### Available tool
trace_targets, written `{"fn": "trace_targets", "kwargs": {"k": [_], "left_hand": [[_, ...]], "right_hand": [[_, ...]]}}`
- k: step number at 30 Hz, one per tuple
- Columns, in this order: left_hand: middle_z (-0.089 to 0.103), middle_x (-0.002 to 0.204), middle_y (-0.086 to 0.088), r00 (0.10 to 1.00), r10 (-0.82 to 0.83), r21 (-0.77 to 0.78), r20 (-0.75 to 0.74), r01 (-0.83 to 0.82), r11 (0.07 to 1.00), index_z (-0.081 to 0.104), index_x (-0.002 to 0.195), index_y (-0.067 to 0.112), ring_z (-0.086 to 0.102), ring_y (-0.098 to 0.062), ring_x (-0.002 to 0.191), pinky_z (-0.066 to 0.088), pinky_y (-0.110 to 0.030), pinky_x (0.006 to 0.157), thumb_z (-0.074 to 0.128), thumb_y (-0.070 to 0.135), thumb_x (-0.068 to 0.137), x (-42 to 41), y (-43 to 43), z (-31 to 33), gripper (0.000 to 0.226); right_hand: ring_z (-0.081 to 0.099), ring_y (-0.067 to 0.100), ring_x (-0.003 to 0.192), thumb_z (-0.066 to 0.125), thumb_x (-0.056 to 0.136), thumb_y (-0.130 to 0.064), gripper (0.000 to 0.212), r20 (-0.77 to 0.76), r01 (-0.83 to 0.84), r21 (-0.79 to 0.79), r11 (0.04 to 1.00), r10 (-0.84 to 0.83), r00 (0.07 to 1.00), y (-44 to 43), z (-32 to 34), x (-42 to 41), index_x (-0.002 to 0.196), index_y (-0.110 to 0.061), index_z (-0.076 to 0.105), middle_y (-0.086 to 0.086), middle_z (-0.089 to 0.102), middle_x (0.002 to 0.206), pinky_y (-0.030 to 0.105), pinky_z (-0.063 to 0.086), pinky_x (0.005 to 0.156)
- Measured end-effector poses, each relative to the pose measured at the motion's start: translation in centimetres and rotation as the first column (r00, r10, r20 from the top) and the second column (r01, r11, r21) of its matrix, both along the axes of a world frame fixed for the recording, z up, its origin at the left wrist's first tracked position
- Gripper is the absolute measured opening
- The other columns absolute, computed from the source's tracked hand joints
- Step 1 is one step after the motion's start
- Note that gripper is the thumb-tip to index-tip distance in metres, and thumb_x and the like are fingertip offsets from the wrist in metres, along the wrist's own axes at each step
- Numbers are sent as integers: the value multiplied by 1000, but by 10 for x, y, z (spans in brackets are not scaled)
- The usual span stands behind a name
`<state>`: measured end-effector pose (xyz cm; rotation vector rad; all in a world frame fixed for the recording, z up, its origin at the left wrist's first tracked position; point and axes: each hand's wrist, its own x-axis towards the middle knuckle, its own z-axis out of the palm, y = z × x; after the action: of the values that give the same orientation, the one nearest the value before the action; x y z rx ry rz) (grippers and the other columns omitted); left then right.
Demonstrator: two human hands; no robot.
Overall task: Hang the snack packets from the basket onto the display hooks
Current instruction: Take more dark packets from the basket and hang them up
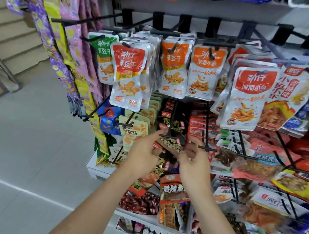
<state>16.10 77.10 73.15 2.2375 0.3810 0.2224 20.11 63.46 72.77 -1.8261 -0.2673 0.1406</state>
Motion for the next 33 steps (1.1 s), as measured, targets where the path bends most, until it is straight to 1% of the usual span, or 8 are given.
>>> {"fn": "trace_targets", "kwargs": {"k": [3,5,9,12,16,22,28,33], "left_hand": [[63,117,9,998,36,-175,59,-26,984,56,128,32,57,-15,114,43,-17,90,53,-5,92,2,4,1,52],[64,114,15,987,108,-319,122,-64,945,65,108,38,55,-9,117,42,-24,101,55,-5,91,3,5,4,48],[69,114,3,972,185,-445,145,-103,889,67,94,41,63,-7,105,49,-17,86,58,1,92,5,1,0,42],[70,111,3,959,228,-460,169,-128,879,69,92,40,62,-11,107,48,-27,95,60,2,91,9,-2,-2,39],[71,107,1,955,222,-471,195,-108,876,69,91,35,63,-13,107,48,-34,99,63,0,89,9,-2,0,36],[70,98,7,951,226,-476,210,-102,873,69,88,32,65,-7,98,50,-22,90,74,4,81,11,-1,7,28],[69,97,7,951,205,-288,231,-134,948,73,91,21,62,-6,97,49,-23,91,70,0,82,17,-1,7,23],[63,108,-2,855,67,203,515,-197,959,72,102,8,59,-13,100,42,-10,90,74,2,78,14,-1,-11,26]], "right_hand": [[59,4,81,62,92,-19,27,-3,-69,-86,994,69,998,-6,-4,-2,109,-31,44,-11,60,93,18,45,66],[62,4,77,66,90,-23,29,-92,-84,-78,993,77,993,-6,-8,-1,115,-27,50,-11,61,92,22,51,63],[66,20,76,67,89,-20,22,-116,-35,7,999,36,993,-2,-7,-2,107,-27,56,-4,64,89,45,58,68],[63,10,76,64,90,-13,27,62,28,-16,999,-27,998,2,-5,-4,100,-30,45,-8,62,87,25,51,66],[58,-6,76,63,90,-7,38,133,58,-7,998,-56,990,3,-5,-8,118,-27,46,-16,57,84,7,41,61],[65,16,78,63,91,-11,23,53,31,43,999,-33,998,9,-7,-1,110,-24,61,-8,66,87,36,55,72],[57,20,54,62,93,-14,18,27,88,48,995,-89,996,15,-7,6,87,-30,58,2,63,63,30,43,49],[60,14,62,62,93,-15,10,27,137,30,990,-138,990,21,-12,10,93,-23,57,-4,64,71,25,46,57]]}}
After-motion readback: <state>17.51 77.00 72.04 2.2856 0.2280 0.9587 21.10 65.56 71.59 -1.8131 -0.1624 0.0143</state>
